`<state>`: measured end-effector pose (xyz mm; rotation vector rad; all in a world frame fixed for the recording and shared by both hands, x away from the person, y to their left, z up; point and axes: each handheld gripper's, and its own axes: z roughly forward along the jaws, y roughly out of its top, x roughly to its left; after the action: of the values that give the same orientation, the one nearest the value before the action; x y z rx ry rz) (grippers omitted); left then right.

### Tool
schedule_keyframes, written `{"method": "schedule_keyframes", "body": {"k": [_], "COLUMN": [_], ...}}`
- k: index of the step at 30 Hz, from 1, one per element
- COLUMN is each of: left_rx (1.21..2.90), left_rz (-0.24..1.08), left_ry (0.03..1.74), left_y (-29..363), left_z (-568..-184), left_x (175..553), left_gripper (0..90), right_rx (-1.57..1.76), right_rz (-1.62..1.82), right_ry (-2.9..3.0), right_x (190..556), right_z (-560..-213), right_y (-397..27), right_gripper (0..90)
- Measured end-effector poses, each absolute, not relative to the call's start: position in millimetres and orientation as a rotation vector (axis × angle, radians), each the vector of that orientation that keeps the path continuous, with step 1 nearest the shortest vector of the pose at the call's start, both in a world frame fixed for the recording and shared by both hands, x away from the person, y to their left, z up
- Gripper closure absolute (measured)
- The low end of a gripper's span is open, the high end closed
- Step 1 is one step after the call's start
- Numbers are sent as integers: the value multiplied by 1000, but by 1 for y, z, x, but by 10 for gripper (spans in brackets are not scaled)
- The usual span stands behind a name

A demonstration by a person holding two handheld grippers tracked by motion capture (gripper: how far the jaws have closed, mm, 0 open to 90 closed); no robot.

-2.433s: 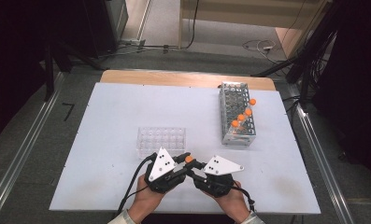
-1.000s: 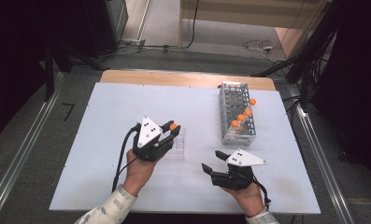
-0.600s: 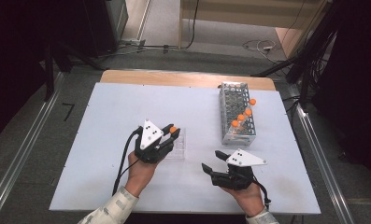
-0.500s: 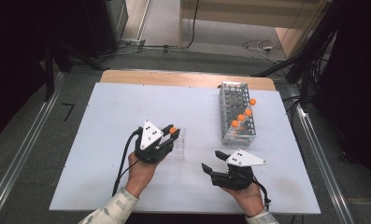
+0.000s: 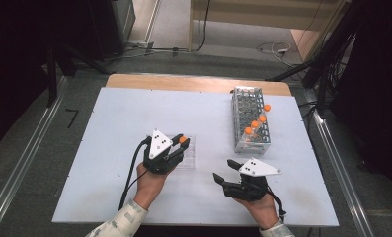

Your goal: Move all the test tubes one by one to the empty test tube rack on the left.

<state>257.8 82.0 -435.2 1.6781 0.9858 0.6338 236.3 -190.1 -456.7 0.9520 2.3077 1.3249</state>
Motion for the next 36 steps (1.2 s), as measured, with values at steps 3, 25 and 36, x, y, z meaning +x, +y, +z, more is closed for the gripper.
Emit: {"method": "schedule_keyframes", "body": {"k": [3,25,36], "left_rx": [1676,1663,1633], "left_rz": [645,604,570], "left_ry": [983,1007,1030], "left_y": [82,88,104], "left_z": [-437,-435,-434], "left_x": [256,249,236], "left_gripper": [693,400,264], "right_rx": [950,971,994], "right_rz": [1328,1325,1316], "right_ry": [2306,2288,2260], "right_x": [236,238,240], "right_z": [-457,-457,-457], "right_y": [-190,-193,-198], "right_gripper": [311,313,323]}}
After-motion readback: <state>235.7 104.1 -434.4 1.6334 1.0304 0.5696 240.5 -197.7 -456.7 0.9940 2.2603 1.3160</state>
